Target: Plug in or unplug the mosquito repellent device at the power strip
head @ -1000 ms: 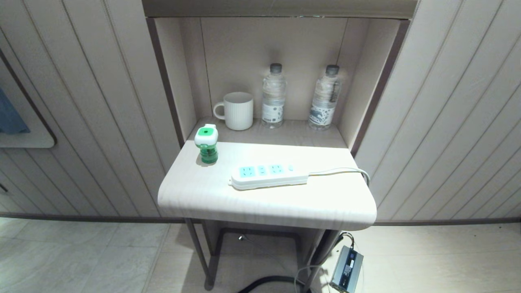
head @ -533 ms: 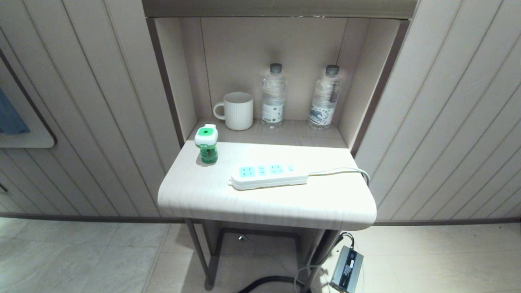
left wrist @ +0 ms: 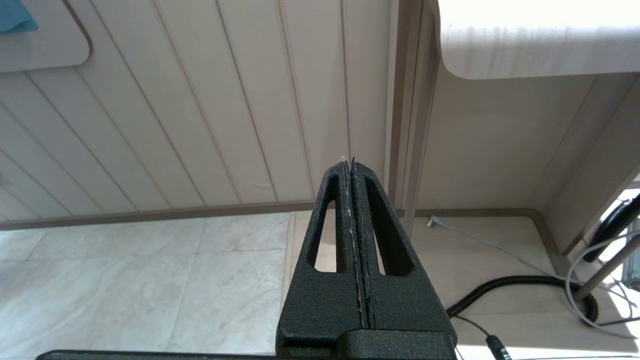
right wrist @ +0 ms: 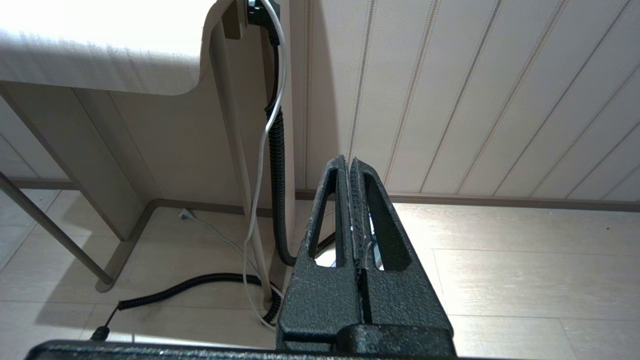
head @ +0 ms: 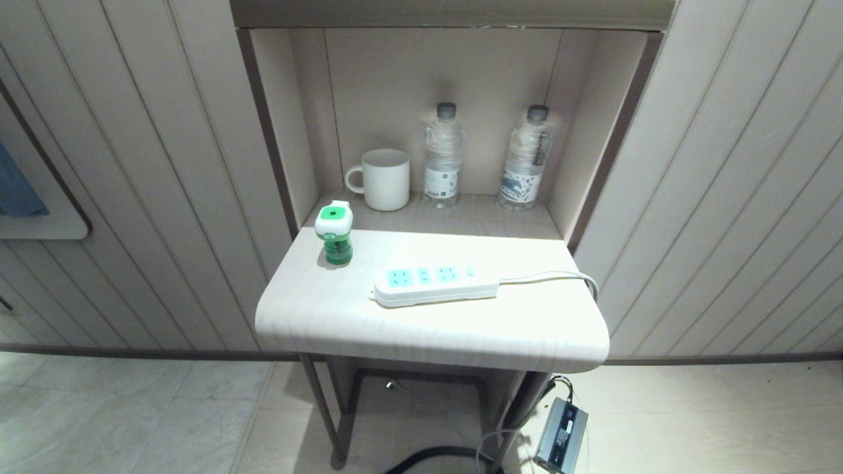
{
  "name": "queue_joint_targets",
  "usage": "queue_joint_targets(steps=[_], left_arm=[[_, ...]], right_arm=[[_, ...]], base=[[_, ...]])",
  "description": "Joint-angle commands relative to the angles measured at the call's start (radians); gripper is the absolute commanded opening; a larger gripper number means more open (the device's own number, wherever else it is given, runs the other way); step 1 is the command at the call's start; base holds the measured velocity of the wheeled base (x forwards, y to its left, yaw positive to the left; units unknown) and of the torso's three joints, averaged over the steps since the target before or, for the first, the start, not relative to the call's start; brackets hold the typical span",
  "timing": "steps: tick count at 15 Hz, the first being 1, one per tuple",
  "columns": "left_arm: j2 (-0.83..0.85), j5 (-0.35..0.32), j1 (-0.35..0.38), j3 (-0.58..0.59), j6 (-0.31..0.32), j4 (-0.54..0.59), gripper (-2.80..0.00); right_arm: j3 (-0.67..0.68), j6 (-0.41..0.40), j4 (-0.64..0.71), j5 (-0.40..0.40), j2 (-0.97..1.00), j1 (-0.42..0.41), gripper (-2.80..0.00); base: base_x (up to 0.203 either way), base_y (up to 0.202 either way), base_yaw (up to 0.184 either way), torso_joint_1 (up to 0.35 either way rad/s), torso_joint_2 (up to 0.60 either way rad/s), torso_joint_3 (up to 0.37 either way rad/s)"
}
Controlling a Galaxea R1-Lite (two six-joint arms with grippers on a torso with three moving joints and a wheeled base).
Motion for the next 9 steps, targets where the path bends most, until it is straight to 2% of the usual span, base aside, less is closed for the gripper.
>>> queue_joint_targets(steps=[1, 9], left_arm=[[0.003, -0.001, 0.0, 0.0, 0.001, 0.001, -2.8], [0.003, 0.0, 0.0, 0.0, -0.002, 0.001, -2.8]], right_arm=[[0.0, 0.0, 0.0, 0.0, 0.001, 0.0, -2.8], [0.0, 0.002, 0.002, 0.0, 0.0, -0.001, -2.8]], base=[[0.0, 0.0, 0.0, 0.0, 0.0, 0.0], [0.0, 0.0, 0.0, 0.0, 0.0, 0.0]])
